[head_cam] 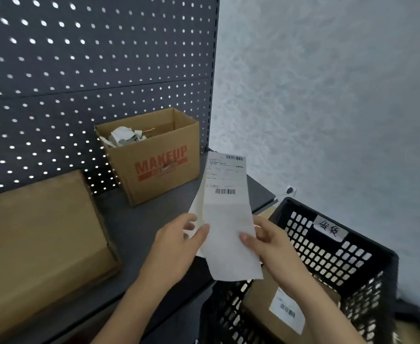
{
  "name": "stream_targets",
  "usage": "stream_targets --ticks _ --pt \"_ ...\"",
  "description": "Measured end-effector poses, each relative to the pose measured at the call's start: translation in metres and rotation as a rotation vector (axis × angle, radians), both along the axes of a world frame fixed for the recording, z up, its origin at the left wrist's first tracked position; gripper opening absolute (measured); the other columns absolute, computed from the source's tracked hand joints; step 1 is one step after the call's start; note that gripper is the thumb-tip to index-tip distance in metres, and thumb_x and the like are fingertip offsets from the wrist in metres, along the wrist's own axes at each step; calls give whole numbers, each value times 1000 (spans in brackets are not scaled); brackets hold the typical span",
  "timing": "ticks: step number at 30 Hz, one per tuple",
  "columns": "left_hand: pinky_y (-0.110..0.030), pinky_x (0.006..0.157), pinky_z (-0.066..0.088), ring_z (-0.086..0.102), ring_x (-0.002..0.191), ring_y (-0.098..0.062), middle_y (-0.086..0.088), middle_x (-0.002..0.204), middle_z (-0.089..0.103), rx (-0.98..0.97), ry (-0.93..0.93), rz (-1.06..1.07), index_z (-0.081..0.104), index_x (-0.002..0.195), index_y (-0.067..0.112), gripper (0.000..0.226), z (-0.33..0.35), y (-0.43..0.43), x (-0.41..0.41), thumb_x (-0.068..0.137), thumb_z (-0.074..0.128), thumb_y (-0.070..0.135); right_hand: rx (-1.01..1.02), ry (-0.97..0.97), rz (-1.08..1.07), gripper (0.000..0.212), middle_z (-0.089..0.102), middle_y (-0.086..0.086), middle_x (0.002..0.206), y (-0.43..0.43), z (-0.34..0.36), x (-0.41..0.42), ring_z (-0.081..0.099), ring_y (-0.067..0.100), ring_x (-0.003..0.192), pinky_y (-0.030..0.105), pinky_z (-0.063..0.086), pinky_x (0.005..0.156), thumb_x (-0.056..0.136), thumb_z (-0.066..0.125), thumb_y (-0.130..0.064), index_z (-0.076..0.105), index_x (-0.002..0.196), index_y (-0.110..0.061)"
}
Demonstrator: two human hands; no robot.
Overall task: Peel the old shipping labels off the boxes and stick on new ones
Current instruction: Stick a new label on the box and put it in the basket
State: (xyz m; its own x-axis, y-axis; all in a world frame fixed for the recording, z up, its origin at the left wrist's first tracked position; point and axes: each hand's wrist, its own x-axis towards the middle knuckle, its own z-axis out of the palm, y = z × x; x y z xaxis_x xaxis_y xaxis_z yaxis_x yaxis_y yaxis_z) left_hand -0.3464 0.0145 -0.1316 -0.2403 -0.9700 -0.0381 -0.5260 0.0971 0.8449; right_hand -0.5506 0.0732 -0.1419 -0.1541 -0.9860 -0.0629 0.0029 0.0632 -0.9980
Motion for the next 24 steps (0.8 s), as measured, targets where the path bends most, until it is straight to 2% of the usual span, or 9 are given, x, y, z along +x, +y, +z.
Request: stream_targets --ticks 3,7,9,11,15,18,20,22,24 --pt "-25 77 54 68 91 -4 10 103 72 138 185 34 67 115 28 38 1 2 -13 89 60 55 -4 -132 125 28 72 11 115 12 -5 -8 69 33 106 49 55 90 93 65 -13 68 119 -23" --pt "-16 55 50 73 76 -8 5 92 77 224 428 44 71 104 19 16 15 9 -24 95 63 28 10 -81 290 28 70 11 120 22 -6 -13 68 32 109 44 55 91 97 60 -14 65 124 -15" --pt "-16 55 51 73 79 -11 3 94 77 210 440 60 71 104 15 13 16 10 -24 94 64 20 36 -56 324 29 71 11 119 24 -6 -15 68 32 108 43 56 92 96 58 -11 63 125 -9" --pt "-18 59 53 73 81 -12 1 94 77 175 433 84 71 101 13 10 17 11 -23 93 65 14 44 -20 318 29 72 10 116 23 -6 -16 68 30 107 43 56 93 95 60 -13 63 124 -10" --pt "-21 61 54 73 79 -12 3 87 76 128 429 120 71 95 13 5 20 14 -19 91 68 14 -20 130 125 37 73 5 98 17 -6 -17 69 25 94 36 58 78 83 71 -32 62 119 -27" --pt "-24 68 55 73 81 -12 5 87 76 99 427 103 72 94 14 6 22 19 -14 89 70 16 -152 161 -95 33 68 -1 94 15 -1 -16 66 19 85 31 54 71 81 75 -27 65 112 -31" --pt "-29 73 57 73 82 -14 4 87 76 80 444 105 72 92 14 6 23 23 -10 87 72 18 -295 296 -184 25 64 -8 96 17 5 -12 63 15 83 32 53 74 83 74 -24 69 105 -34" --pt "-34 77 57 73 83 -15 2 88 76 63 462 94 72 91 13 8 25 26 -8 86 73 19 -461 507 -224 16 61 -12 99 18 15 -4 60 12 93 21 47 82 85 73 -27 73 101 -29" --pt "-34 77 58 73 84 -17 -1 88 76 55 503 72 72 92 11 9 26 28 -5 86 73 16 -593 681 -216 17 61 -11 104 14 23 7 59 8 102 13 43 85 88 71 -31 76 102 -21"
